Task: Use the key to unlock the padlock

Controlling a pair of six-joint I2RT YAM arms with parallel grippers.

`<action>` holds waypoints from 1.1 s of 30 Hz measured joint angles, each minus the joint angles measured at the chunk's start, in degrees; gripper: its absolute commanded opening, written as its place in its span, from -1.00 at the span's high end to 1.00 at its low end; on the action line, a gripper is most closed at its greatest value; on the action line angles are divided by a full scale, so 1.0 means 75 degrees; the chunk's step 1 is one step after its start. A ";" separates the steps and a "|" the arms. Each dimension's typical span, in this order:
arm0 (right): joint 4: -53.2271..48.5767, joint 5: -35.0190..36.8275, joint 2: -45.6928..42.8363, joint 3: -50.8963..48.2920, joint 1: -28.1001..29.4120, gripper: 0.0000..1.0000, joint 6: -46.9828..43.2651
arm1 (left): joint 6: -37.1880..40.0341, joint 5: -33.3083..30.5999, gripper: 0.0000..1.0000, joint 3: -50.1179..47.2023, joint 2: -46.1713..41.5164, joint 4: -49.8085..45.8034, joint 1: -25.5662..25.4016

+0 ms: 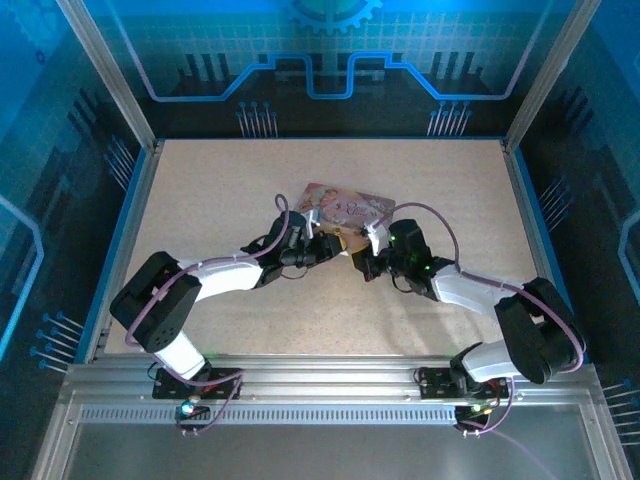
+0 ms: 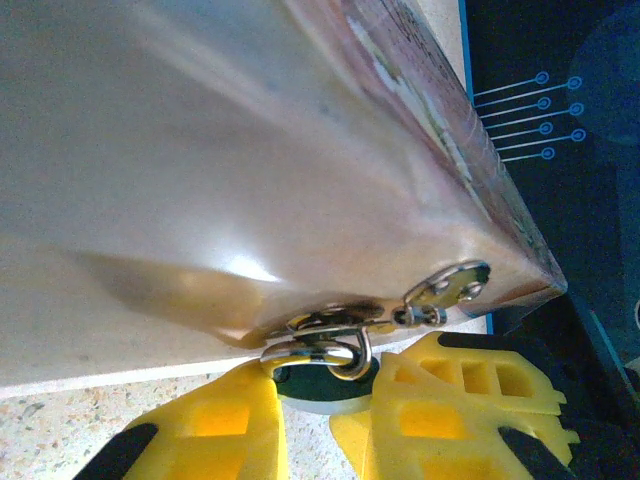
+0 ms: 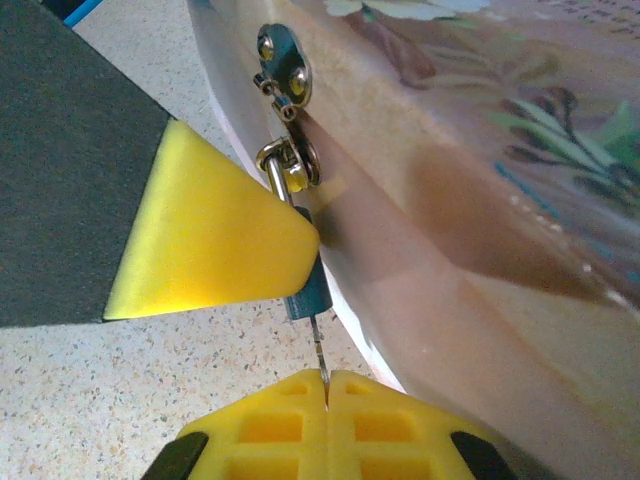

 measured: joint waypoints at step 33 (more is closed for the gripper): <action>-0.0140 0.0498 0.0545 0.0472 0.0262 1.00 -0.0029 | -0.0073 -0.0259 0.88 0.0050 0.0172 0.0023 0.0082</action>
